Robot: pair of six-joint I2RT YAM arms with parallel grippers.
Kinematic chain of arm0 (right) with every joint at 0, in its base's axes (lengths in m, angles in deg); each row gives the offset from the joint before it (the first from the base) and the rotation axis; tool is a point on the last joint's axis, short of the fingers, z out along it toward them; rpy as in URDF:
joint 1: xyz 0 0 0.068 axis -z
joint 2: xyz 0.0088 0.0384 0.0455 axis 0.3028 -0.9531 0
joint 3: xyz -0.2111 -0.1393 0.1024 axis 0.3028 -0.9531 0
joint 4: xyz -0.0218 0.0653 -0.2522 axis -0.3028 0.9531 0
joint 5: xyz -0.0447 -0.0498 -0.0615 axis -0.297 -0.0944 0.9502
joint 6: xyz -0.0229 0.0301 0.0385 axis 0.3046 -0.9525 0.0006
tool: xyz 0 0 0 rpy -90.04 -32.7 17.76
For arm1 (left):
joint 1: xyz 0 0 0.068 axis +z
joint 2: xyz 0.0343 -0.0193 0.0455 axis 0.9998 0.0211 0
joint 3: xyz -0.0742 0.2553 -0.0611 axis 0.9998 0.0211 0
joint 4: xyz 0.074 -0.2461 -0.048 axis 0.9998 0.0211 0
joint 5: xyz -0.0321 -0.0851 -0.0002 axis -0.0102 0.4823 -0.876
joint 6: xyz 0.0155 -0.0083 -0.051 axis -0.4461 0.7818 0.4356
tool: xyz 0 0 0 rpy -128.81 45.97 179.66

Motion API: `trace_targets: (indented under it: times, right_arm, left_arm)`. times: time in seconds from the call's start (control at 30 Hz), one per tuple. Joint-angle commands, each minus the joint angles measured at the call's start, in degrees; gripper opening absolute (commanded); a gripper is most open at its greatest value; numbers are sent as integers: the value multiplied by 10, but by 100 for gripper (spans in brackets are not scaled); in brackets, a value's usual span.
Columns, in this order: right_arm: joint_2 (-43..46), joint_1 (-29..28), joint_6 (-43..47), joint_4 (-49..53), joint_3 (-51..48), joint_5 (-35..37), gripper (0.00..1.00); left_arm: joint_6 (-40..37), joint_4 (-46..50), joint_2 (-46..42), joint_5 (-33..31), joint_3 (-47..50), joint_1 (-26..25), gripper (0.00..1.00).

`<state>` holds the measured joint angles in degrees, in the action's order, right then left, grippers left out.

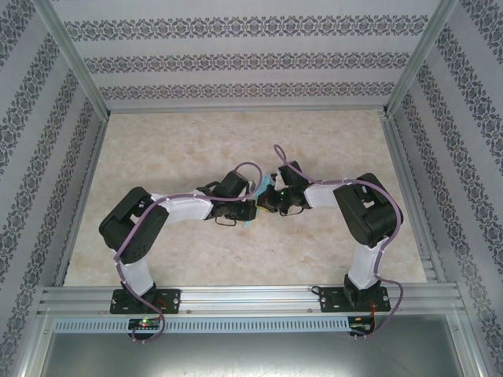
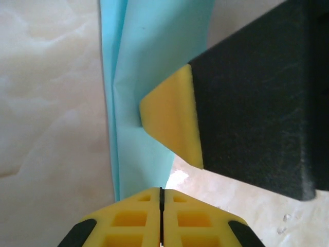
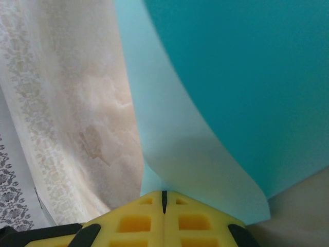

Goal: Fold a paper plane with a square sheet of paper (pick it up from the middle)
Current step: Fold the wing for the fifth time at the center of the table.

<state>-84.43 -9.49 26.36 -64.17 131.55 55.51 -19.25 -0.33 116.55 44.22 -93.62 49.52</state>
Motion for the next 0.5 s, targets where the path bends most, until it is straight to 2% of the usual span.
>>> trace_targets:
  times: [0.0,0.4,0.47]
  right_arm:
    - [-10,1,2,46,-14,37,5]
    - [21,22,-28,15,-16,21,6]
    - [25,27,-38,-9,-10,6,10]
  left_arm:
    - [-25,12,17,-14,-2,6,9]
    - [-51,41,58,-16,19,15,9]
    - [-56,35,57,-13,30,18,9]
